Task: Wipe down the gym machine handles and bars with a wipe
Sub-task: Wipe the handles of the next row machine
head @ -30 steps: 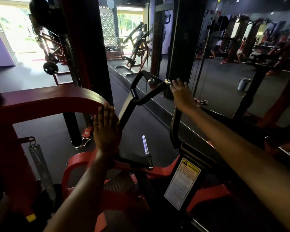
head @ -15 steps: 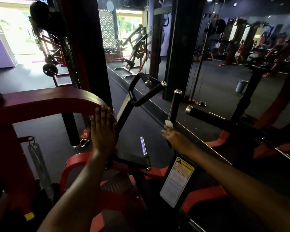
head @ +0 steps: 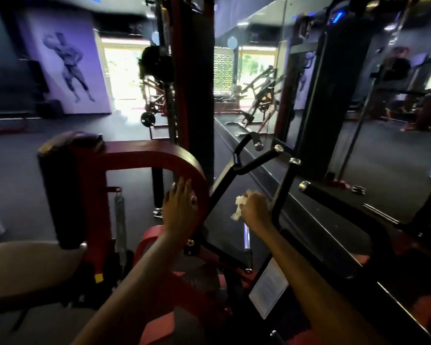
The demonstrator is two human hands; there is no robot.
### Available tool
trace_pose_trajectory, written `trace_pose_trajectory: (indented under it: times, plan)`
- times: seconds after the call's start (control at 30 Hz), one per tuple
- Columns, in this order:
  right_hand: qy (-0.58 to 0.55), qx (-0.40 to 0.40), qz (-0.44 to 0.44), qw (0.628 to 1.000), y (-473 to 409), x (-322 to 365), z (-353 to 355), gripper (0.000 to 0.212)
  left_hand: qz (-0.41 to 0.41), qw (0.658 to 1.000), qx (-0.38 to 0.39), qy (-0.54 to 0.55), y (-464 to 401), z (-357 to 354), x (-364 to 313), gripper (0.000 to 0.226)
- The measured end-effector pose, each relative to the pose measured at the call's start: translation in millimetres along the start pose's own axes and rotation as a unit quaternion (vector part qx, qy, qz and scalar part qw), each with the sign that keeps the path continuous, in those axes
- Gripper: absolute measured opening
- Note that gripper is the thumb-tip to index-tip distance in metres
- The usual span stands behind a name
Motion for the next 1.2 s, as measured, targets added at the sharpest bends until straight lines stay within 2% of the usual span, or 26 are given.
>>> trace_pose_trajectory:
  times: [0.17,0.3,0.4,0.43,0.5,0.63,0.73,0.87,1.03,1.1,1.2]
  plan:
    - [-0.115,-0.014,0.086,0.990,61.6,50.9,-3.4,0.016,0.068,0.997,0.006,-0.023,71.1,59.2,11.0,0.039]
    - [-0.092,0.082,0.077,0.989,110.7,80.3,-48.8,0.012,0.125,0.989,0.005,-0.075,138.4,102.1,37.8,0.032]
    - [-0.105,0.121,0.162,0.974,153.3,130.1,-71.9,0.021,0.184,0.976,-0.001,-0.113,188.0,136.8,70.5,0.023]
    - [-0.096,0.122,0.205,0.966,168.3,148.5,-74.8,0.023,0.202,0.972,-0.003,-0.120,202.5,148.4,80.0,0.023]
    - [-0.090,0.191,0.236,0.948,201.6,184.7,-92.6,0.022,0.236,0.962,-0.007,-0.137,235.1,176.2,101.3,0.025]
    - [-0.170,0.266,0.189,0.930,249.1,245.8,-131.6,0.026,0.291,0.939,-0.037,-0.181,293.8,239.5,148.7,0.023]
    - [-0.225,0.302,0.216,0.901,294.0,307.1,-142.0,0.033,0.336,0.921,-0.069,-0.185,337.1,289.2,187.7,0.025]
    - [-0.200,0.317,0.275,0.885,355.9,383.9,-172.3,0.005,0.389,0.893,-0.091,-0.209,393.9,357.8,242.6,0.031]
    - [-0.175,0.360,0.342,0.851,459.8,466.8,-219.5,0.005,0.438,0.865,-0.080,-0.232,483.9,432.5,311.1,0.039]
    - [-0.185,0.392,0.338,0.835,499.6,492.7,-232.2,0.012,0.461,0.853,-0.071,-0.237,523.7,455.1,335.4,0.041]
    - [-0.182,0.412,0.354,0.820,563.0,545.2,-264.2,0.009,0.499,0.830,-0.061,-0.242,584.2,498.6,382.4,0.039]
Point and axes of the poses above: each hand's wrist, its own y-axis away from the middle knuckle, its own z-axis out of the back of the hand, x = y × z, the point moved 7 cm from there along -y, towards the middle knuckle
